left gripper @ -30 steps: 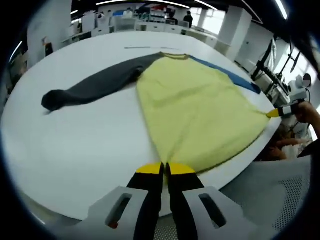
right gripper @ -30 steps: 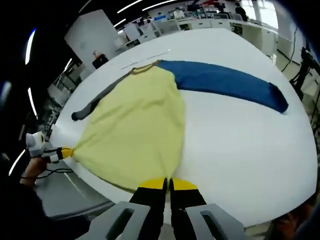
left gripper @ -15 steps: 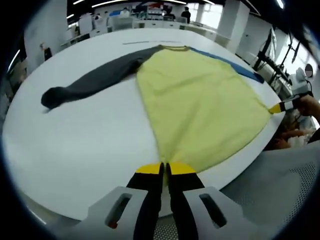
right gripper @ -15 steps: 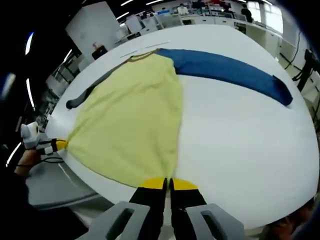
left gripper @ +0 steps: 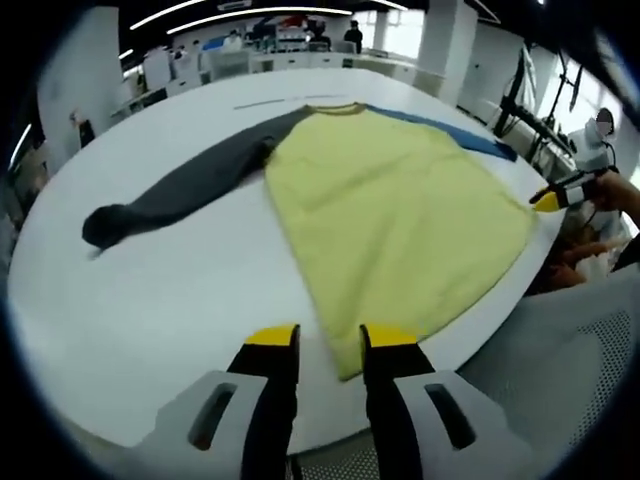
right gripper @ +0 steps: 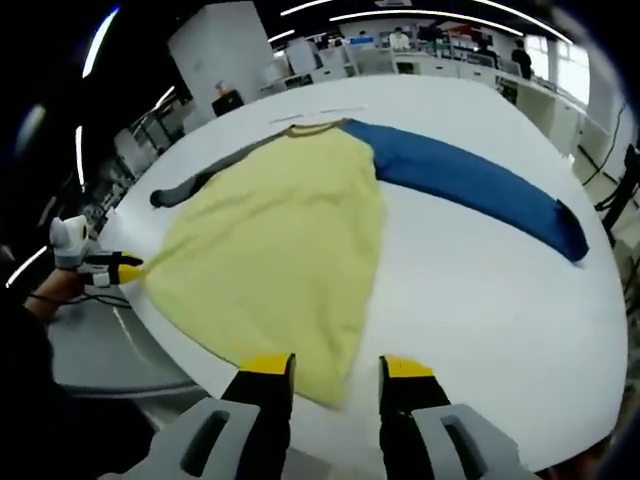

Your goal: Fold the garment on the visible template until the final outline fits inside the template.

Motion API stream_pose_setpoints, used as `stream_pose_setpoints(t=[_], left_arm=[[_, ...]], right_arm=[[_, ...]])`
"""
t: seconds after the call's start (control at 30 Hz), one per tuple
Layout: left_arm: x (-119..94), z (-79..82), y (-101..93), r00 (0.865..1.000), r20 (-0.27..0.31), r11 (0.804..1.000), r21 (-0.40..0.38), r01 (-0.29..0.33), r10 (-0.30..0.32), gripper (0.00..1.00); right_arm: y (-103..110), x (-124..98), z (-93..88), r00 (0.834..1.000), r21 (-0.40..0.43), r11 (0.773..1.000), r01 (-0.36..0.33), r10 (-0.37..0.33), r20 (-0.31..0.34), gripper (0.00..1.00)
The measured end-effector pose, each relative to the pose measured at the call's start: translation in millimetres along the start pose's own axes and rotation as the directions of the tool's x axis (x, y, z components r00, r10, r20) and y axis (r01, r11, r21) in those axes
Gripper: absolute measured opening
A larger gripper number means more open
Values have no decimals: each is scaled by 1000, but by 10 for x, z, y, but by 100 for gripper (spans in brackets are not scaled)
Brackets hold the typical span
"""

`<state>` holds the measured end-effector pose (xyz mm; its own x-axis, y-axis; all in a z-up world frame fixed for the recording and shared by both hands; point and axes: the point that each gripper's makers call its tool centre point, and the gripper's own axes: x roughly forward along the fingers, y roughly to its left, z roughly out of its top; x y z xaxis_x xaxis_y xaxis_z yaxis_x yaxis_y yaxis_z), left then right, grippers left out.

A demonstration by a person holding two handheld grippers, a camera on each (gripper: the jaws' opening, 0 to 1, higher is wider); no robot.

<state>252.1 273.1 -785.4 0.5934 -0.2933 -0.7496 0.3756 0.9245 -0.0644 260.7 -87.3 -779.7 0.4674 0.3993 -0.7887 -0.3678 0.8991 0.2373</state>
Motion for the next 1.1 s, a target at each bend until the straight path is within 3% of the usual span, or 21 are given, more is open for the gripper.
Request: stream_pose_setpoints(t=[0.23,0.37,0.53,1.1], left_arm=[[0,188,-9,996,82,1000,11,29,-30,42],[-26,350,-66,986,148,997,42,66,-71,52],[-49,492,-128,968,214,991,16,132,-132,62],[-93,760,-298,924,296,970,113,215,-240,87]], right_arm=[[69,-26,165,999,-35,999,-27,28,35,55],[72,-50,282,997,-74,997,-24,29,66,67],[-33,-88,423,995,-104,995,0,11,99,76],[-763,-172,771,972,-86,987,138,-118,205,83]])
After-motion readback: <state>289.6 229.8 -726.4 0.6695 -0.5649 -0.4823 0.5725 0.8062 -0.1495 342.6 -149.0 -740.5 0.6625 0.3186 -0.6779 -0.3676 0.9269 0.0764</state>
